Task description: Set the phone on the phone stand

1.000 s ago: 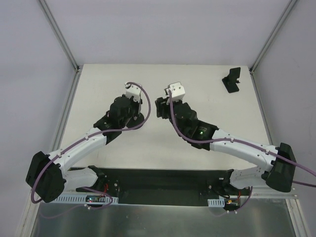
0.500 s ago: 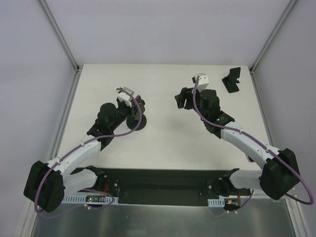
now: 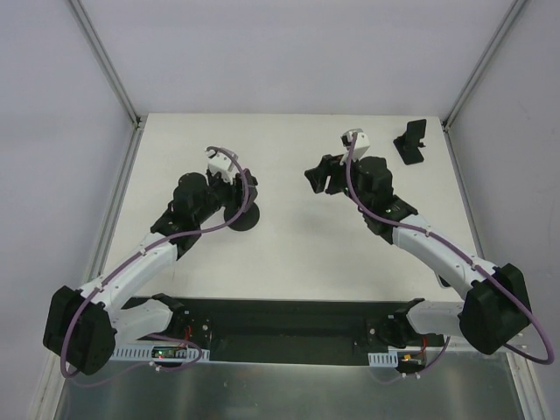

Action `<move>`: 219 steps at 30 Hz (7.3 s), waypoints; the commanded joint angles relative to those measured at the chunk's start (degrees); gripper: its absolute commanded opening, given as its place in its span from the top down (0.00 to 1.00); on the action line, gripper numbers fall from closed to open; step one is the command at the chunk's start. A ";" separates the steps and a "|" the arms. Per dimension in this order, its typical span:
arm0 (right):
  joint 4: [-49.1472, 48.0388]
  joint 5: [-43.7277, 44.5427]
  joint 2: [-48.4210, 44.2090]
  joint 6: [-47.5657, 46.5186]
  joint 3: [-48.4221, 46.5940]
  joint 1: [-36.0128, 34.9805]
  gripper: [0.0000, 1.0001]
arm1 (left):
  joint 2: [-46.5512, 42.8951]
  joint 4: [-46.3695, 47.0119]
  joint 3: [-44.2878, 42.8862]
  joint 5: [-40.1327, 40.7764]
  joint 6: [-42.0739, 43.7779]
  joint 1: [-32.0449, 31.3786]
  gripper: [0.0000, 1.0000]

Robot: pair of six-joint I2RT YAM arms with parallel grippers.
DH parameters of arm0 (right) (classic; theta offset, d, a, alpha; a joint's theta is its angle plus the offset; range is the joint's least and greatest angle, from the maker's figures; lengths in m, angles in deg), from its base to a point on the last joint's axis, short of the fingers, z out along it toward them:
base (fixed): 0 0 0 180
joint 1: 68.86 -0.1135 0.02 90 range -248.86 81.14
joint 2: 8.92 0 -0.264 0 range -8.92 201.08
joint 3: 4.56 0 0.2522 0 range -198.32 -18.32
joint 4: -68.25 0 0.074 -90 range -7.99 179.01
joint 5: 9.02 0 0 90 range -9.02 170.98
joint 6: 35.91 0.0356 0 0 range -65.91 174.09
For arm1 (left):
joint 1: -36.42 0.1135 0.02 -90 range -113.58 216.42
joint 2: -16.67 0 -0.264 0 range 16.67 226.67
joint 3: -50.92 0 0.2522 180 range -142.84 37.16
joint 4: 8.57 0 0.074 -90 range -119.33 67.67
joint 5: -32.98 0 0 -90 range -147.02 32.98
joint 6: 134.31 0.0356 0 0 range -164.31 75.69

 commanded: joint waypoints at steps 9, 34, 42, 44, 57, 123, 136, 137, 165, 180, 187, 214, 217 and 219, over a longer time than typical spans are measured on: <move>-3.63 -5.13 1.31 0.97 -1.66 0.69 0.35 | -18.24 -21.48 -0.52 4.95 -11.41 0.68 0.18; -1.17 -23.59 10.02 -8.87 -6.77 0.25 0.20 | -3.50 -35.66 -21.08 -10.94 -4.83 7.18 0.28; -0.99 -27.20 10.37 -11.95 -6.77 0.17 0.19 | 3.54 -35.39 -25.30 -20.44 5.37 7.45 0.55; -1.08 -27.55 10.46 -12.31 -6.76 0.34 0.18 | 4.77 -35.57 -25.83 -21.76 7.91 7.45 0.57; -0.64 -29.48 10.46 -13.27 -6.76 0.52 0.14 | 9.35 -38.82 -29.88 -29.22 16.35 7.54 1.00; 22.65 26.67 29.88 -14.51 -39.29 -27.87 0.14 | -34.86 -19.75 -9.05 12.16 -0.87 8.95 0.01; 23.61 34.49 31.90 -9.05 -43.68 -27.79 0.93 | -35.04 -19.84 -8.87 13.22 -0.78 9.03 0.01; 24.31 35.28 31.56 -9.40 -43.59 -27.61 0.96 | -34.86 -19.84 -8.87 13.13 -0.69 9.03 0.01; 22.65 5.84 3.17 -23.99 -19.43 33.04 1.00 | -32.66 -19.84 -8.78 13.48 0.18 4.90 0.01; 13.60 8.83 2.02 -19.17 -11.95 41.12 1.00 | -32.49 -19.84 -8.69 12.96 0.28 2.53 0.01; 14.30 7.87 5.18 -17.67 -13.09 41.65 1.00 | -32.23 -19.84 -8.61 13.40 0.36 2.53 0.01; 28.70 11.46 5.27 -13.98 -24.85 40.51 0.03 | -30.47 -19.84 -8.87 10.58 -0.43 2.53 0.01; 33.36 18.55 5.71 -13.54 -28.20 38.58 0.03 | -30.29 -19.84 -8.87 10.58 -0.34 2.70 0.01; 35.99 23.31 5.54 -14.06 -31.45 35.78 0.03 | -29.59 -19.84 -8.87 10.32 -0.51 2.62 0.01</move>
